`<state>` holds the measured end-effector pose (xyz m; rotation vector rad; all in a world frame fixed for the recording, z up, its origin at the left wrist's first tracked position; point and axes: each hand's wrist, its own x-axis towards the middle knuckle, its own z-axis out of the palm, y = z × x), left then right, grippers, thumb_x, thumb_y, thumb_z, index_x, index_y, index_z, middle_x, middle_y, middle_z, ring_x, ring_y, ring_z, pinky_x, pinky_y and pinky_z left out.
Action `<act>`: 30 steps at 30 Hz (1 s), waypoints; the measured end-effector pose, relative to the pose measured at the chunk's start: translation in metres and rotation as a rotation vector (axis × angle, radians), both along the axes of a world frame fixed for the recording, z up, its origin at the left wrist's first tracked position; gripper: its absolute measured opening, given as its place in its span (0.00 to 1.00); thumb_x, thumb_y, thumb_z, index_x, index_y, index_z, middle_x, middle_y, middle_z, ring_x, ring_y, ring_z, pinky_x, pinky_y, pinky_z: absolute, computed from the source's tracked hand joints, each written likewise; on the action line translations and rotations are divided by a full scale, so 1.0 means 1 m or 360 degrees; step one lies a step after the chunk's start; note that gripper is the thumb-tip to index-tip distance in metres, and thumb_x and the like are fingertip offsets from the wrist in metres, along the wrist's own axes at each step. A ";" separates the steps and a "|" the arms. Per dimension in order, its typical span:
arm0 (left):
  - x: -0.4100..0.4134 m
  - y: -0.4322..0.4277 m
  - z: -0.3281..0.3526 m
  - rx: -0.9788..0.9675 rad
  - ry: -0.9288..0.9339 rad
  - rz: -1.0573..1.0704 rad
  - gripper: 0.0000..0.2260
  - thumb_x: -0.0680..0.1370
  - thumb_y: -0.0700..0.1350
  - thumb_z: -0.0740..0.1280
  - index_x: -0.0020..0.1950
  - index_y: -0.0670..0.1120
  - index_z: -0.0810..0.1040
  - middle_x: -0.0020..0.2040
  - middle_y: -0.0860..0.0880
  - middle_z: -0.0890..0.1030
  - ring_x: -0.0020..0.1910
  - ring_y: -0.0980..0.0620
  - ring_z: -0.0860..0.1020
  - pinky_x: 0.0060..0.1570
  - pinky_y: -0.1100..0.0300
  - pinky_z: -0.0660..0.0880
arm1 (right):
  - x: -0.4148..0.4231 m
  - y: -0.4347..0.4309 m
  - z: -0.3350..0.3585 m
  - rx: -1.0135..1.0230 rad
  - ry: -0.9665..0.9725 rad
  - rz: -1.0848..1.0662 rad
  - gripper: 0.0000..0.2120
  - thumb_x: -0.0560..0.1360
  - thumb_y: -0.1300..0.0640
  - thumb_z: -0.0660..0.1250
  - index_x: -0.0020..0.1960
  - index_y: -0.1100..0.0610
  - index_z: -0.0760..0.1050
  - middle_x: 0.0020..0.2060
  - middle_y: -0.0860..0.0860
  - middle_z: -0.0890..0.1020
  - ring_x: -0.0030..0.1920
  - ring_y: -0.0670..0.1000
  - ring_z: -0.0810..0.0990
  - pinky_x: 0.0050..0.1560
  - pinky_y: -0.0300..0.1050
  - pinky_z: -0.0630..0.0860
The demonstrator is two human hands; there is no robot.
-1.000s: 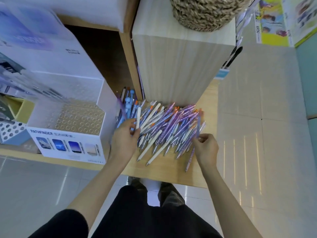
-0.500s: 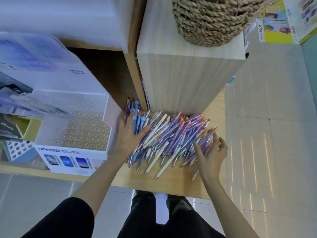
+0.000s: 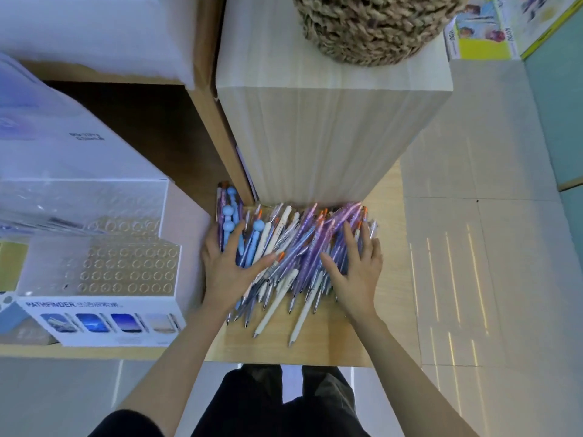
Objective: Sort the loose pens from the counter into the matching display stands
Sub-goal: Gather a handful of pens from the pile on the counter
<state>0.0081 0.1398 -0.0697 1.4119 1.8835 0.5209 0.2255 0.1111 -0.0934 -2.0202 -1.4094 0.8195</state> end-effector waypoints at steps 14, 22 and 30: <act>0.030 -0.024 0.012 0.0022 0.0083 -0.0044 0.36 0.70 0.64 0.68 0.75 0.58 0.60 0.76 0.47 0.53 0.75 0.46 0.53 0.71 0.51 0.55 | -0.016 -0.010 0.001 -0.0092 -0.0135 0.0123 0.37 0.71 0.29 0.57 0.76 0.41 0.54 0.77 0.43 0.46 0.76 0.58 0.41 0.73 0.60 0.47; 0.036 -0.025 0.025 0.0282 0.0495 -0.0279 0.31 0.76 0.63 0.59 0.76 0.54 0.58 0.78 0.42 0.50 0.77 0.40 0.45 0.72 0.44 0.45 | 0.013 -0.023 0.004 -0.0020 0.0142 0.0221 0.36 0.74 0.36 0.60 0.74 0.33 0.44 0.76 0.38 0.39 0.75 0.45 0.33 0.72 0.50 0.39; 0.086 -0.001 0.023 0.0375 0.0732 -0.0668 0.14 0.75 0.53 0.69 0.47 0.42 0.82 0.65 0.41 0.73 0.68 0.41 0.66 0.69 0.45 0.61 | 0.035 -0.033 0.005 0.0087 0.0454 -0.0189 0.33 0.75 0.43 0.65 0.74 0.36 0.50 0.76 0.41 0.50 0.76 0.43 0.49 0.74 0.56 0.56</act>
